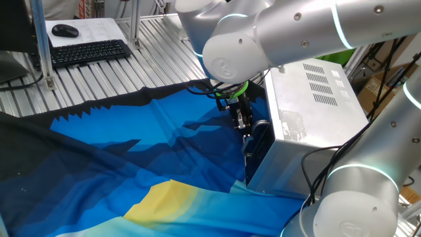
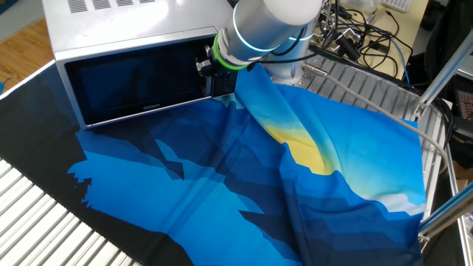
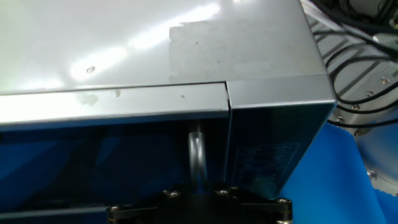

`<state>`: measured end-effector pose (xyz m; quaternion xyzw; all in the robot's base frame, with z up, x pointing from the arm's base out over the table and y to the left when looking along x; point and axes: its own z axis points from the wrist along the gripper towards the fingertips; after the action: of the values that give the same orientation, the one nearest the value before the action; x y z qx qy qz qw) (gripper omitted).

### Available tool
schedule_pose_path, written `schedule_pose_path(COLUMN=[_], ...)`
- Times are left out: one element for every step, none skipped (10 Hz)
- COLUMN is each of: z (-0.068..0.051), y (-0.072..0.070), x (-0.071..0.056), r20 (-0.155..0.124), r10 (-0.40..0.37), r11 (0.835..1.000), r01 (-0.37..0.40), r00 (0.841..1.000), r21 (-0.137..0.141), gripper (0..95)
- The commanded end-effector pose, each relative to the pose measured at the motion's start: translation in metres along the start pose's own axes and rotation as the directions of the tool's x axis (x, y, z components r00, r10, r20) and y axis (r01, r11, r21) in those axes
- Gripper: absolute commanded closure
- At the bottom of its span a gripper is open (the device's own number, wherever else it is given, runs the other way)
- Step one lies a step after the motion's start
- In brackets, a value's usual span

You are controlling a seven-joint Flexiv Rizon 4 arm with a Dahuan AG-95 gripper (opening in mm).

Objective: Open the microwave door

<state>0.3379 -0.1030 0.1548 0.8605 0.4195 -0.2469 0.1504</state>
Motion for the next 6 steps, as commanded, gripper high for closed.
schedule_pose_path(z=[-0.0002,0.0005,0.0018,0.0029,0.0031,0.0031], y=[0.0020,0.0027,0.0040,0.0052,0.0049,0.0049], x=[0.0016,0.0013,0.0008,0.0002,-0.0002,-0.0002], r20=[0.004,0.006,0.015,0.011,0.009,0.007], r10=[-0.005,-0.009,-0.006,-0.002,0.004,0.017], r11=[1.000,1.000,1.000,1.000,1.000,1.000], r01=[0.005,0.009,0.006,0.002,-0.004,-0.017], r00=[1.000,1.000,1.000,1.000,1.000,1.000], r21=[0.001,0.001,-0.005,-0.002,0.001,0.003], gripper=[76.0,95.0,95.0,95.0,95.0,95.0])
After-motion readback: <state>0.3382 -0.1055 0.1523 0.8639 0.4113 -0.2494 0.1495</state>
